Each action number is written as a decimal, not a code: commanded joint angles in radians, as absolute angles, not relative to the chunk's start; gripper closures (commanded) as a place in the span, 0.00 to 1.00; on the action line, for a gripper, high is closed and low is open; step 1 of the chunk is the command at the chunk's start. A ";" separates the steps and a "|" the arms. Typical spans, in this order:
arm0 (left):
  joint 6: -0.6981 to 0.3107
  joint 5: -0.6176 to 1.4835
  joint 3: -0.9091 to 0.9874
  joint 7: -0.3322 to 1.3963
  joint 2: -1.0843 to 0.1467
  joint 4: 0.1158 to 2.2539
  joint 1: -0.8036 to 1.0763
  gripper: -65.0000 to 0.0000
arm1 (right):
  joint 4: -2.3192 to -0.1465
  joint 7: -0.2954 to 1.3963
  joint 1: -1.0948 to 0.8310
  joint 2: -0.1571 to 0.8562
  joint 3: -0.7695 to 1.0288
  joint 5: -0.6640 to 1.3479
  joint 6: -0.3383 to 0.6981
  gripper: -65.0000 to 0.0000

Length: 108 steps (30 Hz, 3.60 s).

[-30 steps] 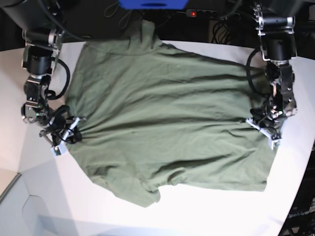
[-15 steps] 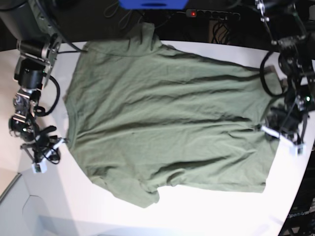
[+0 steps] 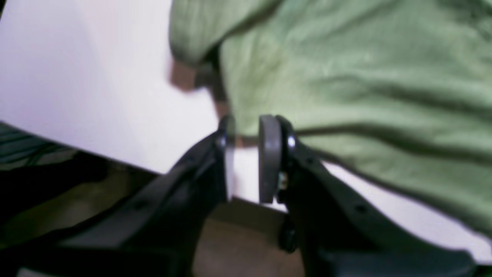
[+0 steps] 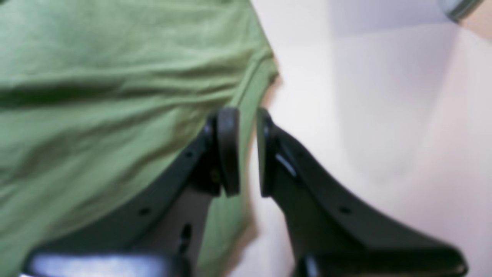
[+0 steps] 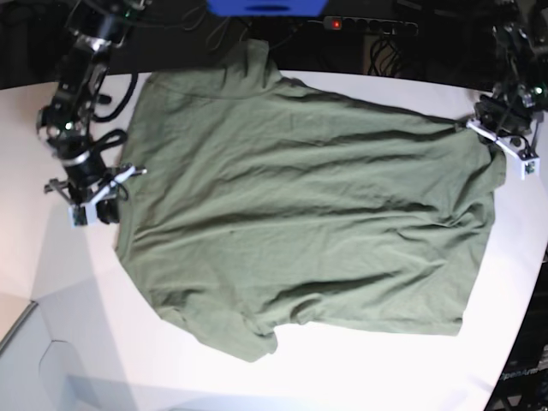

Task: Layout the t-shirt on the table in an organized manner, then fold the t-shirt properly
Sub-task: 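Regrasp the shirt edges with both grippers and tug them outward, then grasp the shirt side with the left gripper and drag it inward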

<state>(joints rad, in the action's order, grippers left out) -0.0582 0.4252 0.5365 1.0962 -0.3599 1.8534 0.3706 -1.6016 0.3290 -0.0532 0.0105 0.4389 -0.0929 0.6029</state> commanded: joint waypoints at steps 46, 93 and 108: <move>-0.097 0.417 0.358 1.078 -0.196 1.744 0.203 0.83 | -1.689 0.490 -0.021 0.038 0.394 -0.073 0.610 0.85; -0.105 0.229 0.527 0.889 -0.133 1.860 0.346 0.44 | -1.650 0.483 -0.137 0.079 0.441 -0.033 0.613 0.85; -0.105 0.228 0.440 0.883 -0.128 1.518 0.104 0.51 | -1.650 0.483 -0.145 0.087 0.449 -0.035 0.613 0.85</move>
<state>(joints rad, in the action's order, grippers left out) -0.1059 0.2214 0.4419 0.8658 -0.1223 1.5120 0.1020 -1.6352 0.5053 -0.1535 0.0742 0.4442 -0.0452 0.6125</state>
